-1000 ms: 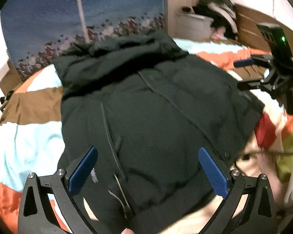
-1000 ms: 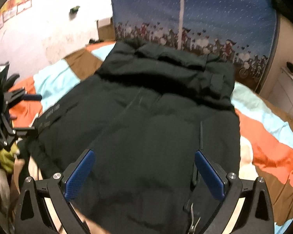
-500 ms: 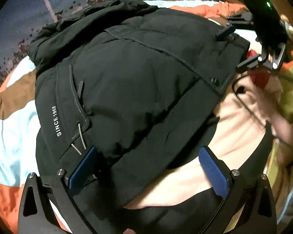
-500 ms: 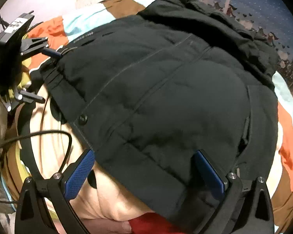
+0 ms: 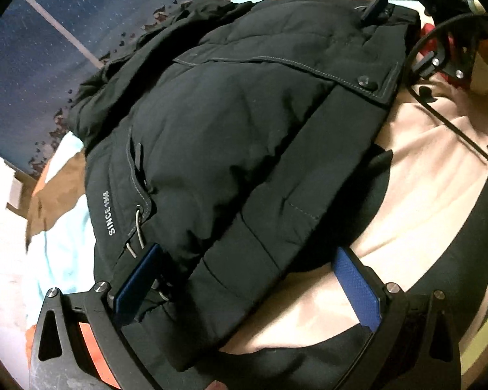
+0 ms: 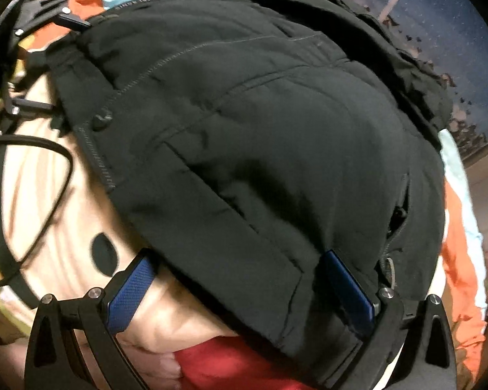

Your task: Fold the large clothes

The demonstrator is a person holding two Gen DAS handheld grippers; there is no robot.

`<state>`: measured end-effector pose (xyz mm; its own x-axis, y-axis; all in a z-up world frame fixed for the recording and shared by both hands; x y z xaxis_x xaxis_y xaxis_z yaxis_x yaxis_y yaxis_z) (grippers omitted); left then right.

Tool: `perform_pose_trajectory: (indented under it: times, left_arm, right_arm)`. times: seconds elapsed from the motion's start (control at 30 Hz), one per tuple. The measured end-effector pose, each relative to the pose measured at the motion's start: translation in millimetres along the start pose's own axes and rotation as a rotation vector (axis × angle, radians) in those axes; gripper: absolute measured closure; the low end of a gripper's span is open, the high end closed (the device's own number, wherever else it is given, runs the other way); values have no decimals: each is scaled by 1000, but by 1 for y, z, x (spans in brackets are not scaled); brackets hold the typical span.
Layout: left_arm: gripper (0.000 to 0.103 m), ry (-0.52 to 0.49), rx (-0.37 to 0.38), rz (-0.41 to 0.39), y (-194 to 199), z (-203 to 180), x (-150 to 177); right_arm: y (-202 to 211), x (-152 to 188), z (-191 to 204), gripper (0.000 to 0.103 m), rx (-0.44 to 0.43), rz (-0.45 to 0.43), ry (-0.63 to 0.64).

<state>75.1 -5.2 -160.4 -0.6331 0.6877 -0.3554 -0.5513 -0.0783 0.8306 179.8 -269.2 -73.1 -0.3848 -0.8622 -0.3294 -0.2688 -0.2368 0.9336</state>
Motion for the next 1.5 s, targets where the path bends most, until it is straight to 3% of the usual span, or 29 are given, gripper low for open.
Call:
perform_pose_trajectory:
  times: [0.07,0.2,0.37,0.47,0.7,0.8,0.97,1.23,1.3,1.37,1.43,1.5]
  left_arm:
    - [2,5,-2,3,0,2,0]
    - [2,58,49,-6,1,9,-2]
    - [2,90,106,-39,11,7,-11]
    - [2,99,128,-51,17,1,-14]
    - [2,102,113,-57,27,-5,-16]
    - [2,82,46,-51,26,-3,-16]
    - [2,145,-10,-19,22,12,-16]
    - [3,237,-71,-98,43,46,-27]
    - [10,248,-89,-114,48,53,-29]
    - [34,262,-95,-124,52,60,-31]
    - [45,274,-97,-127,55,65,-32]
    - [47,279,-94,-143,59,69,-34]
  right_arm:
    - [-1,0,-9,0,70,-6,-12]
    - [10,-5,-17,6,61,-51,-62]
    - [29,-24,-10,54,32,-118,-15]
    - [37,-41,-8,67,-29,-117,-9]
    - [65,-86,-36,76,-229,-123,-206]
    - [73,-104,-44,77,-284,-124,-265]
    - [82,-132,-63,79,-353,-139,-363]
    - [88,-156,-82,81,-398,-168,-453]
    - [89,-161,-88,81,-411,-177,-477]
    - [91,-165,-90,82,-404,-186,-479]
    - [92,-166,-92,82,-399,-194,-479]
    - [94,-164,-91,82,-381,-207,-464]
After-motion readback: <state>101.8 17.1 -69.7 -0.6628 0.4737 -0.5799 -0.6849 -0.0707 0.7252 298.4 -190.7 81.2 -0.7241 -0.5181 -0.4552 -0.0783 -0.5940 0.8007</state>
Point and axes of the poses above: each gripper's, at about its wrist camera, not at the fingertips, and y roughly against the way its jaws point, z to its left, x to its underside, the point moved 9 cm from there along -y, roughly the way its jaws point, and after that the axes turned 3 degrees about -y, right-handed, at the moved point
